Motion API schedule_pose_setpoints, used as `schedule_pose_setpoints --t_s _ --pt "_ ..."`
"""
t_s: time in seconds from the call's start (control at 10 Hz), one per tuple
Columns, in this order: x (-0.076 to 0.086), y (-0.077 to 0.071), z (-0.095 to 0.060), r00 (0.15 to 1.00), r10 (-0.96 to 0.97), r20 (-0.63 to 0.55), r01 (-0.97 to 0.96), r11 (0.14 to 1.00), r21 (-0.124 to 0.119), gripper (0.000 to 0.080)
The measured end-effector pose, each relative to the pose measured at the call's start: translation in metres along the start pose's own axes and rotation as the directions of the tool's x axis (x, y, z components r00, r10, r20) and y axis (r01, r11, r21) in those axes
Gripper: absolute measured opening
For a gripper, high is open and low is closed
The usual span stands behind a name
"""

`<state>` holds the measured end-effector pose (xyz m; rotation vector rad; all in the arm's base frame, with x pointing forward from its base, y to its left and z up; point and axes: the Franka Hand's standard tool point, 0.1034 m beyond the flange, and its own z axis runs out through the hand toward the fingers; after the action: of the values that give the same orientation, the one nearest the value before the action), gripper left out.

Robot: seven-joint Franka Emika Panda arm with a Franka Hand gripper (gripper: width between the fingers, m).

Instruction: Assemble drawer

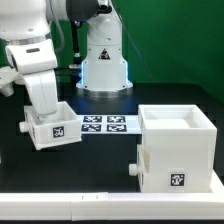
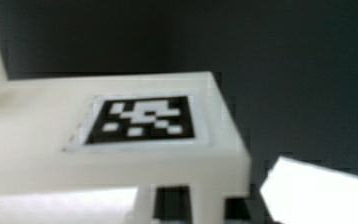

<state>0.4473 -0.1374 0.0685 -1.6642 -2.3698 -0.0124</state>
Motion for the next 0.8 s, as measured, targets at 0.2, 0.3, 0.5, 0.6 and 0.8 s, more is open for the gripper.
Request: schedule_pose_setpoints --t_s 0.2,0.3,0.5,0.6,0.8 --pt "-0.01 -0.004 -0.001 0.996 -0.006 -0.093 0.002 0.999 -0.048 0.0035" --pt "-0.009 -0.003 0.0 0.996 0.002 -0.087 -0.006 0.999 -0.041 0.0035" --pt "-0.008 -0.003 0.0 0.996 0.001 -0.089 -0.005 0.999 -0.04 0.0035" --pt "-0.001 0.0 0.0 0.989 0.11 -0.096 -0.114 0.993 -0.035 0.0035" --pt "0.049 0.045 -0.008 0.951 0.295 -0.093 -0.299 0.954 -0.027 0.0035"
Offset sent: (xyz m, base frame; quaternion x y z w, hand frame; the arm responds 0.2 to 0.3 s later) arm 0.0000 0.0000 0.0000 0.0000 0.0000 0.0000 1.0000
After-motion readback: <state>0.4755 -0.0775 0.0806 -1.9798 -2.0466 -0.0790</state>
